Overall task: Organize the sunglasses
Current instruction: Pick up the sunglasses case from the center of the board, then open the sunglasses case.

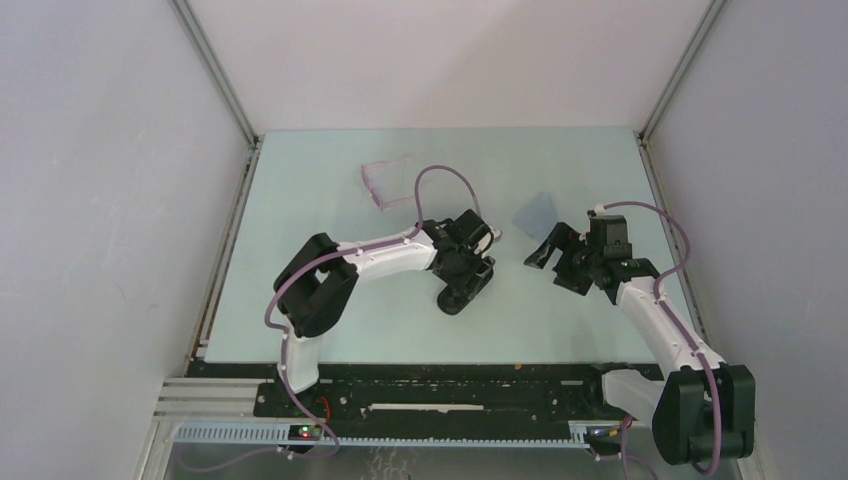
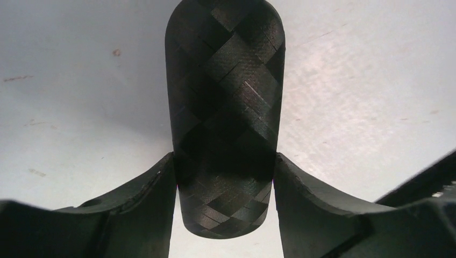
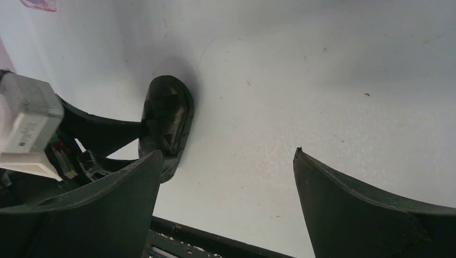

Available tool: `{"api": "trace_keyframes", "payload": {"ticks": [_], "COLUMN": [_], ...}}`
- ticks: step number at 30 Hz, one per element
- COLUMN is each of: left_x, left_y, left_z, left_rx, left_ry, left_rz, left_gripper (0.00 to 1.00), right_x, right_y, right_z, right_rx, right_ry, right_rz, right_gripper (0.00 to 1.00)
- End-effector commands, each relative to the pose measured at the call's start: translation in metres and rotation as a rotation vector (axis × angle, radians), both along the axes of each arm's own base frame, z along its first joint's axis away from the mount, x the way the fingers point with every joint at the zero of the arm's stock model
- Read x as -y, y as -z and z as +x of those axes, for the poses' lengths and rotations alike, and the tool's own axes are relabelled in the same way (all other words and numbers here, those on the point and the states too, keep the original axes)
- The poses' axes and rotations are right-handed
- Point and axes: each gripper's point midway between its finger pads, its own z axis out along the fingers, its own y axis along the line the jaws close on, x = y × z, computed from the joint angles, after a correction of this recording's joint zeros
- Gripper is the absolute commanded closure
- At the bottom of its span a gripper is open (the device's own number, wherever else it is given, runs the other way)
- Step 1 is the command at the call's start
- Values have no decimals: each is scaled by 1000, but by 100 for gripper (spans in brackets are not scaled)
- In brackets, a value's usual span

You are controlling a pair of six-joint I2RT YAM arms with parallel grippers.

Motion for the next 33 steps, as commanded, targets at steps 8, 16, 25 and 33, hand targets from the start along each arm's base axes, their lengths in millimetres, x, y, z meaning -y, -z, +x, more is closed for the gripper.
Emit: {"api": "trace_keyframes", "payload": {"ticks": [8, 16, 25, 33], "left_x": [9, -11, -19, -25], "left_y": [-138, -211, -263, -271], "left_z": [18, 27, 38, 42], "left_rx": [-144, -179, -259, -364], "left_ry": [-176, -230, -230, -215], "left_rz": [-796, -1178, -1477, -1653], "left_gripper": [68, 84, 100, 100], "right_x": [-55, -110, -148, -156], "right_y": [-67, -138, -159, -180], "right_z": [10, 12, 26, 22], "right_rx": [201, 422, 424, 495], "right_ry": [-233, -462, -559, -591], "right_rz": [335, 684, 853, 923], "right_gripper": [0, 0, 0, 0]}}
